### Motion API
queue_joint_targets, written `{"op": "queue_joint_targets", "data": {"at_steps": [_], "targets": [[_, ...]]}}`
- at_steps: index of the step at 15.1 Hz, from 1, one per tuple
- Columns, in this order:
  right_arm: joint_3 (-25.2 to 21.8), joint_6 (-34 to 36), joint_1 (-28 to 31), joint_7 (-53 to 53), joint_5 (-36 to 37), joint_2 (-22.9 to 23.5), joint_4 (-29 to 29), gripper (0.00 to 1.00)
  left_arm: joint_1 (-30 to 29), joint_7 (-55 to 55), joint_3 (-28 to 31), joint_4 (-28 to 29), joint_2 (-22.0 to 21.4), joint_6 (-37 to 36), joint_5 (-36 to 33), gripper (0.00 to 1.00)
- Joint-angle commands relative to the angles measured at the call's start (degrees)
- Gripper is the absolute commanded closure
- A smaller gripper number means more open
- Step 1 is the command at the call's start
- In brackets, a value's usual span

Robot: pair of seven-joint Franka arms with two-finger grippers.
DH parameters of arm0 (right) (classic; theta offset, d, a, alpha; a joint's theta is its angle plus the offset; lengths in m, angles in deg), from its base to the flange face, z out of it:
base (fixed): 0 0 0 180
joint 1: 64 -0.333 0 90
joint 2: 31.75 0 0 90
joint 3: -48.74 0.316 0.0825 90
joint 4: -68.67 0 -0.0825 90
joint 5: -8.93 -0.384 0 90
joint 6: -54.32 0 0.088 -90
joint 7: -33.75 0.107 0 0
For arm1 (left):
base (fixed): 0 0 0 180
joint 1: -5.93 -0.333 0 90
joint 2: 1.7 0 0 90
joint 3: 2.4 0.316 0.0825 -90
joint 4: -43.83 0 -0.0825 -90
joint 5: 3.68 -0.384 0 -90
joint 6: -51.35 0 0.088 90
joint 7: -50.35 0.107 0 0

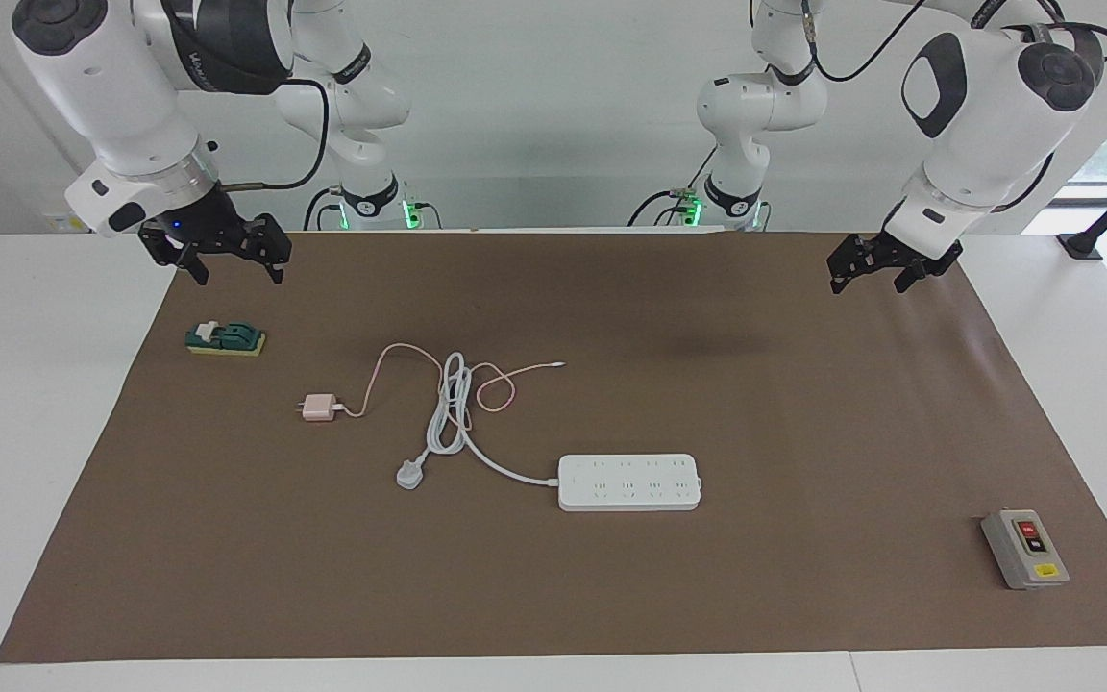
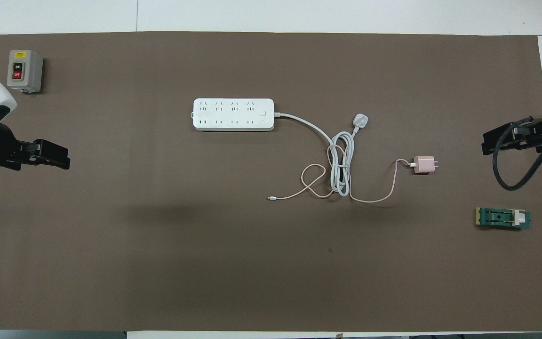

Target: Plug charger into power strip

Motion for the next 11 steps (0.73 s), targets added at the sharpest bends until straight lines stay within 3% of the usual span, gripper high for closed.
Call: {"op": "queue_joint_targets", "data": {"at_steps": [1,11], "targets": [[0.3,0.2,0.9,-1.1,0.3,-1.5,-1.6,0.00,-0.2,0.6,0.0,0.2,-1.0,-0.6,-0.3,0.00],[-0.5,2.2,1.7,-1.7,0.1,-3.4,-1.3,0.00,-0.2,0.6,0.0,0.2,-1.0,-0.6,-0.3,0.00]]}}
